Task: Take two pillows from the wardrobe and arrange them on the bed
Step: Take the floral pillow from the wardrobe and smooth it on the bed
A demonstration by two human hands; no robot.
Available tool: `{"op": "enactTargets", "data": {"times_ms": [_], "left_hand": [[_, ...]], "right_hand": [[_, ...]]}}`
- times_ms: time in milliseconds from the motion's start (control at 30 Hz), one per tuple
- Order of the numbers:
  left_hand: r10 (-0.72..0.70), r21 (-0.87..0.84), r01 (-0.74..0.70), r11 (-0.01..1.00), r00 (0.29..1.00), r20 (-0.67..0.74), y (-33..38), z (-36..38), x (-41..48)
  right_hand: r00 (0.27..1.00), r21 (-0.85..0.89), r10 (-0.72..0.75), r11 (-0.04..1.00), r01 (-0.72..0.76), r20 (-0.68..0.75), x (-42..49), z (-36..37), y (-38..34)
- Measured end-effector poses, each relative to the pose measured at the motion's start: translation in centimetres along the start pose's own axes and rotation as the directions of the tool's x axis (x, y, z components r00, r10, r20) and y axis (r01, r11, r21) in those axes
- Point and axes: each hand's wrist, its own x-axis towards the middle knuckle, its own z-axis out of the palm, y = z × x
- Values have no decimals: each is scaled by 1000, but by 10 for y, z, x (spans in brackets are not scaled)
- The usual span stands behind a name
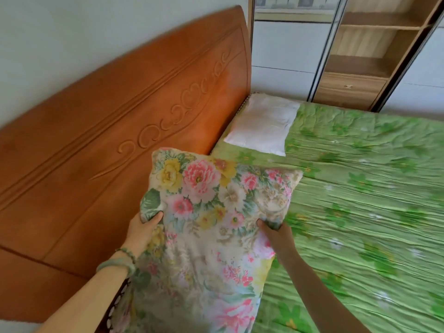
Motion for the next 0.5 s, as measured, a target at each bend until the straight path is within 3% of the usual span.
{"op": "enactTargets", "data": {"times_ms": [233, 500], "left_hand": [[-48, 0, 49, 999, 986, 157, -7, 31, 80], [-99, -16, 105, 994, 971, 219, -24, 86, 185]], "right_hand": [[994, -1, 76, 997, -76, -84, 71, 24, 5], [978, -33, 130, 990, -137, -162, 173, 39, 25]]}}
